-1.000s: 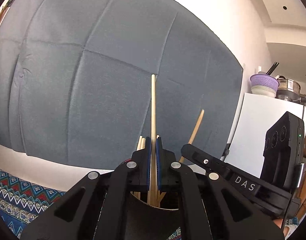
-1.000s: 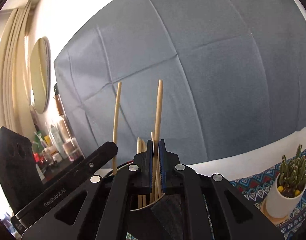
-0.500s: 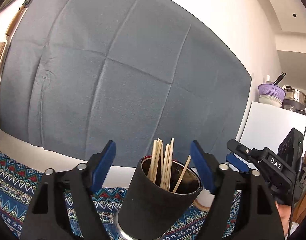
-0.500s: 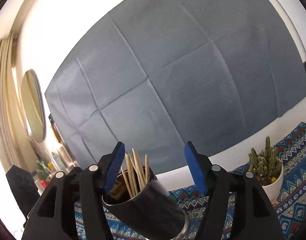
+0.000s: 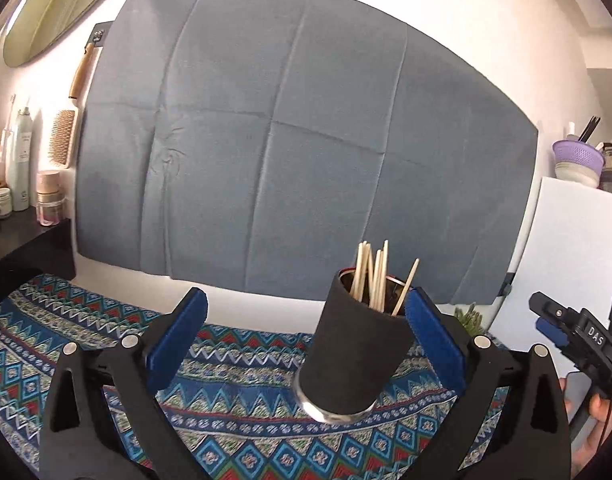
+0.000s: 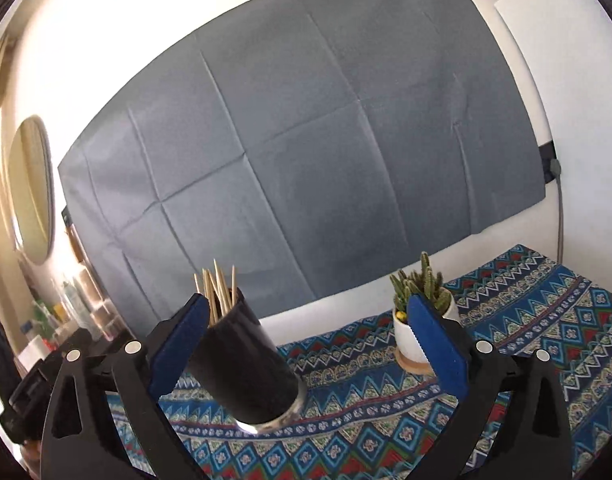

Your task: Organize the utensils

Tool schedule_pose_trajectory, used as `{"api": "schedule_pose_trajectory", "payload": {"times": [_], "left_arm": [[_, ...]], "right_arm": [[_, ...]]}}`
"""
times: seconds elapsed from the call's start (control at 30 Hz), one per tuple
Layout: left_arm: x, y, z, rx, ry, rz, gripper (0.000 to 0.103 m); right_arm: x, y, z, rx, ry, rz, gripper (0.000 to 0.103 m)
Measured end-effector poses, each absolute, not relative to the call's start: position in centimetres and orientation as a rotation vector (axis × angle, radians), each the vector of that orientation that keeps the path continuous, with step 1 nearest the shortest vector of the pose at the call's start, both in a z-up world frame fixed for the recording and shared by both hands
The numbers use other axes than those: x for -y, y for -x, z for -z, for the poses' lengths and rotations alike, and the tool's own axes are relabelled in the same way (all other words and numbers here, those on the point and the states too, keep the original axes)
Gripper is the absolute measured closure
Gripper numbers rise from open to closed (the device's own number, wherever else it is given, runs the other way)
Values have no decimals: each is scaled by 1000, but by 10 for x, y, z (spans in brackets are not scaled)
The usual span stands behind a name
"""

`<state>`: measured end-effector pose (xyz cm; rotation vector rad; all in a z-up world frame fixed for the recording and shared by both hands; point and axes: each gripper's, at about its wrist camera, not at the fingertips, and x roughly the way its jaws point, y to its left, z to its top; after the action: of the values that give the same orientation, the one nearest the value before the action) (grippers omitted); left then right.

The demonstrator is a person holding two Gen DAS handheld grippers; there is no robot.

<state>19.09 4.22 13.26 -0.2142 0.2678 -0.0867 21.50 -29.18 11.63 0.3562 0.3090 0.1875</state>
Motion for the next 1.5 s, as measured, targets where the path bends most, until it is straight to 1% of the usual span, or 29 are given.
{"api": "schedule_pose_trajectory", "payload": {"times": [0.2,0.33,0.4,0.5,0.6,0.67,0.8,0.97,1.03,1.13,1.3,1.4,1.5], "left_arm": [[-50,-145,-132,-292,182,71,6],[-49,-116,-136,-313,158,29,6],[-45,-98,-139,-306,127,51,6],[-38,-68,-143,-265,93,97,6],[-26,-39,-144,-237,46,76,6],[-21,-23,-138,-242,47,84,6],[-15,1,-116,-278,55,56,6],[-3,19,-82,-374,32,105,6],[-6,22,-72,-389,101,127,6],[-1,27,-62,-390,87,83,6],[6,33,-50,-408,53,75,6],[2,33,-46,-430,93,108,6],[12,31,-31,-496,40,128,6]], "right_arm": [[282,-161,-107,-327,-170,-133,8],[275,-123,-101,-338,-112,-163,8],[272,-108,-100,-389,-128,-225,8],[268,-95,-94,-538,-178,-315,8],[275,-64,-90,-465,-286,-335,8],[277,-45,-88,-420,-289,-322,8],[264,-10,-76,-382,-132,-265,8],[245,20,-51,-373,-62,-287,8],[241,26,-45,-358,-64,-258,8],[235,31,-39,-332,-55,-246,8],[233,28,-34,-357,-67,-284,8],[232,24,-27,-395,-79,-313,8],[228,25,-23,-408,-58,-301,8]]}}
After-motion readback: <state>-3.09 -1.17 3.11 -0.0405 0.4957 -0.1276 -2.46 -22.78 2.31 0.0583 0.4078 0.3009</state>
